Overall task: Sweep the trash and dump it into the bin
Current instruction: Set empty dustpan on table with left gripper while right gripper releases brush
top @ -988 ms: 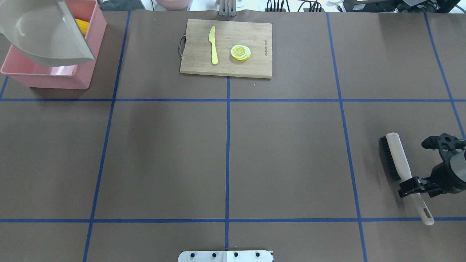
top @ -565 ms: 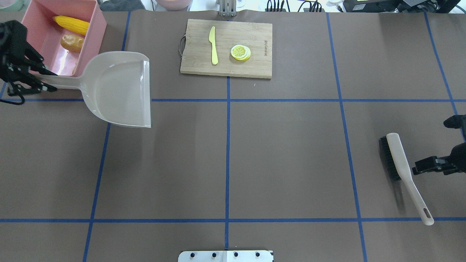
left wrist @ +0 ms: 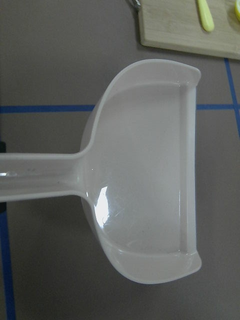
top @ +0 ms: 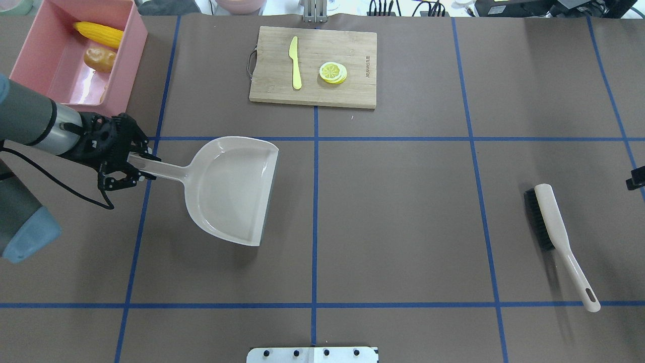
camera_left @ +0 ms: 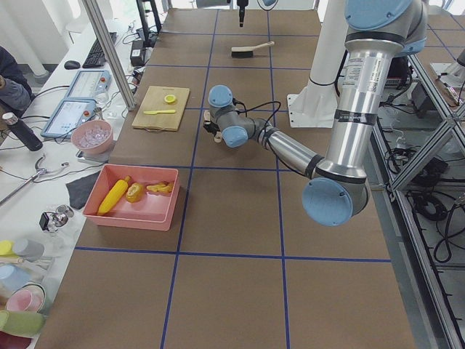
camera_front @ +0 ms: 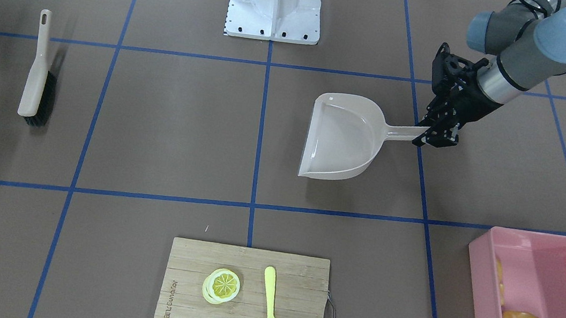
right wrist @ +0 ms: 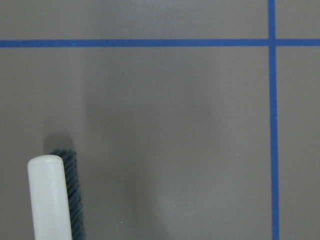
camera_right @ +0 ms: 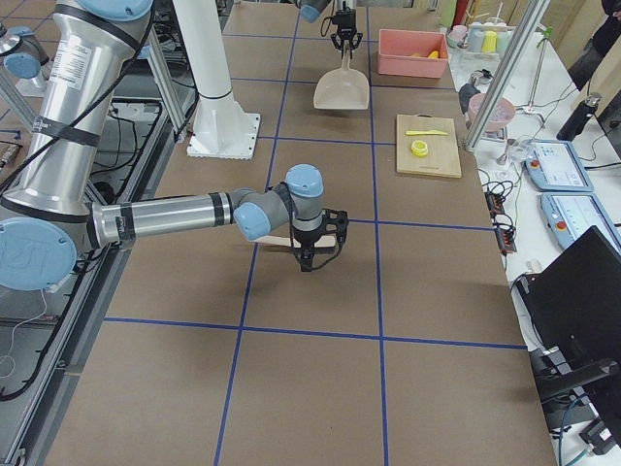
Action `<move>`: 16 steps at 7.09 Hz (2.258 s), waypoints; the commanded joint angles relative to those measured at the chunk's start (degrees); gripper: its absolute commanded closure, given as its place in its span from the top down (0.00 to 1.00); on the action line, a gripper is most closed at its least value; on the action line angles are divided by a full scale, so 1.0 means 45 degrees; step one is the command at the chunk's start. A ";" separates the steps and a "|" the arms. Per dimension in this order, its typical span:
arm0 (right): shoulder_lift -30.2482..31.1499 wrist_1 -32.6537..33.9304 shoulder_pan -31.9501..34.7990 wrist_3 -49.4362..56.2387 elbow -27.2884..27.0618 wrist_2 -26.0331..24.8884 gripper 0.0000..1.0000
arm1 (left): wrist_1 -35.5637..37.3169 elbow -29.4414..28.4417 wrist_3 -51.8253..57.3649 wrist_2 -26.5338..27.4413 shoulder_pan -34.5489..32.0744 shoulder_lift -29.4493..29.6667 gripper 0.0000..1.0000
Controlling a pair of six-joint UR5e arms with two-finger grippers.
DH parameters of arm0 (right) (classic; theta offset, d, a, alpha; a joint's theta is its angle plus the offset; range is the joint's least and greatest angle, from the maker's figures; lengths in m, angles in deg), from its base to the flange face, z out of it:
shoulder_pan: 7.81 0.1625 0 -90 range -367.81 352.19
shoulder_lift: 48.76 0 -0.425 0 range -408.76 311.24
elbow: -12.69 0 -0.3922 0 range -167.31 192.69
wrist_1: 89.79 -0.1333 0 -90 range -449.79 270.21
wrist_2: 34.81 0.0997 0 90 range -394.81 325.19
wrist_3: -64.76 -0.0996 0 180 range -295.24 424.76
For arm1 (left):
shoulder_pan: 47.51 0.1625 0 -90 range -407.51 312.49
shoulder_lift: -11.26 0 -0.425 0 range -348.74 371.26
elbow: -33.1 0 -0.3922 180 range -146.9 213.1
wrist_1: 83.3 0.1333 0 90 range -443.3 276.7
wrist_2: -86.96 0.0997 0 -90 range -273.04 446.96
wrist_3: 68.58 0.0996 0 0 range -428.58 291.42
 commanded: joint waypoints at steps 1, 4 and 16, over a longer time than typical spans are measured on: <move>-0.1233 0.1738 0.1471 0.1320 0.0118 -0.0146 1.00 | -0.0214 -0.0124 -0.1447 0.0058 0.0609 0.0348 0.00; -0.1530 0.1743 0.2196 0.1968 0.0762 -0.0205 1.00 | -0.0195 -0.0887 -0.2034 0.0020 0.0865 0.0916 0.00; -0.0885 0.1782 0.4131 0.3351 0.1272 0.1103 1.00 | -0.0370 -0.1044 -0.2679 -0.0254 0.1178 0.0994 0.99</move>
